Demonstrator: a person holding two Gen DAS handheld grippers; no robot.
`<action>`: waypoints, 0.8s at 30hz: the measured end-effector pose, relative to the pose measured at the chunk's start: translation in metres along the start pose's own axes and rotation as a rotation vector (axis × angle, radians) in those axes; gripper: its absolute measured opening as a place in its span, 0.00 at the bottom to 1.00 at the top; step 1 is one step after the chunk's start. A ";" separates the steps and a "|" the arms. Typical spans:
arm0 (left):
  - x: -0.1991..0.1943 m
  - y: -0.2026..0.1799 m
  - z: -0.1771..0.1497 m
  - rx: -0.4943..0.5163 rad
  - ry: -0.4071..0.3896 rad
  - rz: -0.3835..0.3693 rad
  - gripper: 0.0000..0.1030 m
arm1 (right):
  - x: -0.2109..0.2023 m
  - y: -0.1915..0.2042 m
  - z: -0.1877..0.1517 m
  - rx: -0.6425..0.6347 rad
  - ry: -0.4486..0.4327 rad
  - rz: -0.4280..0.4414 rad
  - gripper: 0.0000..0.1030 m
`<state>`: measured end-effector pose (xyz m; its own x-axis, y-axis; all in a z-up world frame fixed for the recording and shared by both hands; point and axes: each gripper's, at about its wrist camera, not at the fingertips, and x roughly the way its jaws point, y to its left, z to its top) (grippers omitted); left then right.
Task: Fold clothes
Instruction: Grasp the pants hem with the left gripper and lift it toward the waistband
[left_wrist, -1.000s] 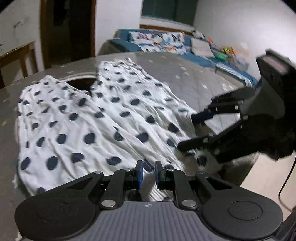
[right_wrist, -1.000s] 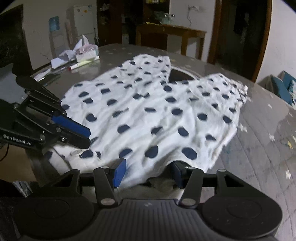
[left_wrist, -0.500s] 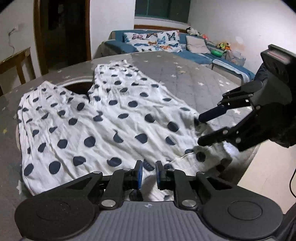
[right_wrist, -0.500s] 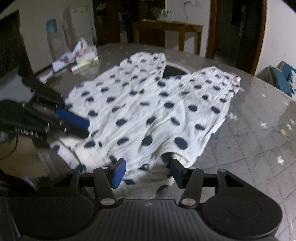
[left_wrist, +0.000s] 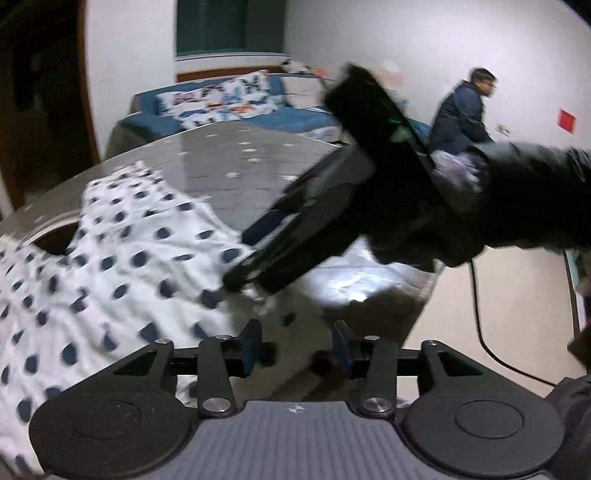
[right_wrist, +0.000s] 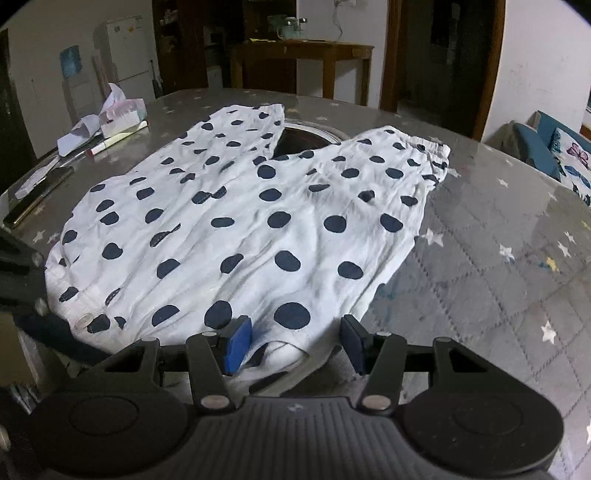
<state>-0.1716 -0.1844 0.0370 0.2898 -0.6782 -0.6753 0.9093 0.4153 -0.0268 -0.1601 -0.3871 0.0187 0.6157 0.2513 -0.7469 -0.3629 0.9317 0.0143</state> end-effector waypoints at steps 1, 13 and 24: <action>0.006 -0.004 0.000 0.015 0.009 -0.002 0.47 | -0.002 -0.001 0.002 0.000 -0.007 0.001 0.53; 0.036 0.009 0.001 -0.046 0.038 -0.009 0.24 | 0.014 -0.063 0.057 0.099 -0.057 -0.060 0.51; -0.004 0.055 0.003 -0.321 -0.066 -0.098 0.09 | 0.092 -0.141 0.125 0.289 -0.060 -0.134 0.45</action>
<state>-0.1216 -0.1607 0.0400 0.2338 -0.7582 -0.6087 0.7963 0.5086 -0.3275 0.0353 -0.4629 0.0313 0.6878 0.1287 -0.7144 -0.0680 0.9913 0.1131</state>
